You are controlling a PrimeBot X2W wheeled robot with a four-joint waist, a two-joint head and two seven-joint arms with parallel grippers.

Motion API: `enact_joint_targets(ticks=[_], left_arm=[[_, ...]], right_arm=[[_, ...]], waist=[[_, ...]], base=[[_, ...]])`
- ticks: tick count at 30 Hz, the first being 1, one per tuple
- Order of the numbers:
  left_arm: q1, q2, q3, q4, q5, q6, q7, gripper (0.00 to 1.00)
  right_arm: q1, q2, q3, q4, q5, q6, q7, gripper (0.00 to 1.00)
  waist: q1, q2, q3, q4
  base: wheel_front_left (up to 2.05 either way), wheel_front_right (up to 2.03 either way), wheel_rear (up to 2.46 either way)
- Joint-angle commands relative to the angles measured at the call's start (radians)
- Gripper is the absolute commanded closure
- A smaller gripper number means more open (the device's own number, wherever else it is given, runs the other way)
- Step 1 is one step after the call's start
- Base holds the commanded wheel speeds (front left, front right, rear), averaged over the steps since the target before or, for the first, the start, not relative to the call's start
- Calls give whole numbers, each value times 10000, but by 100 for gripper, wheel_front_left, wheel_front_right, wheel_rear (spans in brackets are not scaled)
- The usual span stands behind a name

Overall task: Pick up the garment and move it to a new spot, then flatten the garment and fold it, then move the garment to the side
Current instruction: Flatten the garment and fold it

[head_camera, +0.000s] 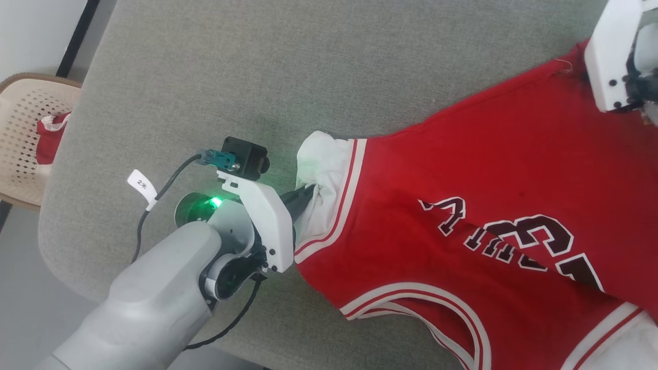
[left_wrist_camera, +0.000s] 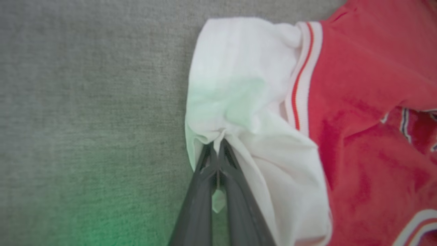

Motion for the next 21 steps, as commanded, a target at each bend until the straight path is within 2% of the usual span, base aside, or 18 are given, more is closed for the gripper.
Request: enact_joint_targets(ticks=[1, 8, 13, 21], left_arm=[[201, 326, -86, 650, 88, 220, 131, 100], [-218, 652, 123, 753, 113, 185, 237, 100], [-1074, 1234, 385, 357, 205, 183, 572, 100], [-2723, 2518, 744, -143, 506, 347, 1760, 100]], right_arm=[[1001, -164, 340, 590, 68, 4, 229, 100], [324, -352, 746, 311, 747, -7, -712, 100], [-31, -274, 990, -206, 1325, -1, -1422, 100], [-251, -645, 1505, -1078, 1853, 1, -2289, 100]], waist=[[0, -1, -31, -44], [0, -1, -492, -564], [0, -1, -1108, -1174], [0, -1, -2290, -2144]], base=[[0, 0, 0], [0, 0, 0], [0, 0, 0], [0, 0, 0]])
